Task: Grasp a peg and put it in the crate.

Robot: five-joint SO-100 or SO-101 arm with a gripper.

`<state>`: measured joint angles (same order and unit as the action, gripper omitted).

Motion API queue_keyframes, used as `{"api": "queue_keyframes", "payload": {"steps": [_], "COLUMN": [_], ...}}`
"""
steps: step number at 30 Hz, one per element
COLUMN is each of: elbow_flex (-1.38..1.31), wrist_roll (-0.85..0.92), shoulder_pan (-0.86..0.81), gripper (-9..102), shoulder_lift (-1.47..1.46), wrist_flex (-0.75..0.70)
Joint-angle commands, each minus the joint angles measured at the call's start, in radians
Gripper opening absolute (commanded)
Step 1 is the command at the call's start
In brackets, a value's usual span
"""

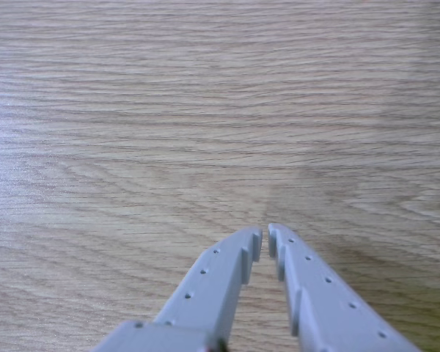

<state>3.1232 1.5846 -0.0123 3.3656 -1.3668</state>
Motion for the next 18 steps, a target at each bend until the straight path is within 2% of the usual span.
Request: {"api": "queue_keyframes", "payload": {"steps": [1,7,12,15,18], "elbow_flex": [-0.025,-0.334,-0.698,-0.968,-1.246], "wrist_roll": [-0.008,-0.006,-0.037,-0.196,-0.465], "shoulder_pan": [-0.005,0.025,0.107,0.173,0.276], "gripper": [0,0,-1,-1,0], "shoulder_lift": [0.017,-0.175,-0.569,-0.870,-1.175], "wrist_flex": [-0.008,-0.120,-0.247,-0.345,-0.437]}}
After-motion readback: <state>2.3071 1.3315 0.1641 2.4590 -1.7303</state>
